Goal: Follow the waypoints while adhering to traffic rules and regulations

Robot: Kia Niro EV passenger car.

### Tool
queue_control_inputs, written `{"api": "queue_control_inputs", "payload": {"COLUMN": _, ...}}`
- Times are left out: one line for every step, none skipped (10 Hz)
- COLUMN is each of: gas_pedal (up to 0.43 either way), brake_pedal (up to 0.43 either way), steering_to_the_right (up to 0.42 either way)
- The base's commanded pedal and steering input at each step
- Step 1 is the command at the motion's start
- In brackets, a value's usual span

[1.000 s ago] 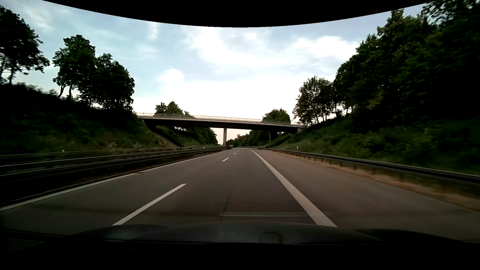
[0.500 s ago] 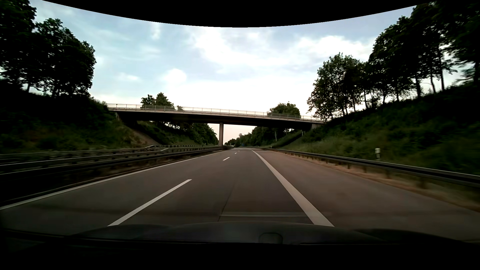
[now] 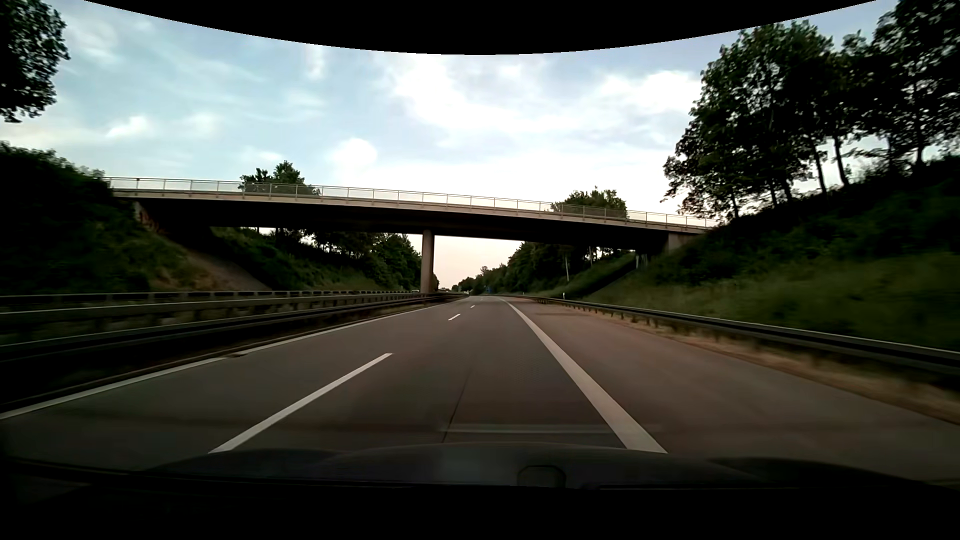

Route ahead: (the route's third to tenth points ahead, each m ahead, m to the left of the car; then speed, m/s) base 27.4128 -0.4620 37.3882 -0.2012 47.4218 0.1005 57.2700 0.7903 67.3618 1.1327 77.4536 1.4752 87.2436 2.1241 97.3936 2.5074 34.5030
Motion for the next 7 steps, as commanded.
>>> {"api": "queue_control_inputs", "payload": {"gas_pedal": 0.358, "brake_pedal": 0.006, "steering_to_the_right": -0.006}}
{"api": "queue_control_inputs", "payload": {"gas_pedal": 0.358, "brake_pedal": 0.006, "steering_to_the_right": -0.006}}
{"api": "queue_control_inputs", "payload": {"gas_pedal": 0.358, "brake_pedal": 0.006, "steering_to_the_right": -0.006}}
{"api": "queue_control_inputs", "payload": {"gas_pedal": 0.358, "brake_pedal": 0.006, "steering_to_the_right": -0.006}}
{"api": "queue_control_inputs", "payload": {"gas_pedal": 0.339, "brake_pedal": 0.006, "steering_to_the_right": -0.007}}
{"api": "queue_control_inputs", "payload": {"gas_pedal": 0.331, "brake_pedal": 0.006, "steering_to_the_right": -0.007}}
{"api": "queue_control_inputs", "payload": {"gas_pedal": 0.331, "brake_pedal": 0.006, "steering_to_the_right": -0.006}}
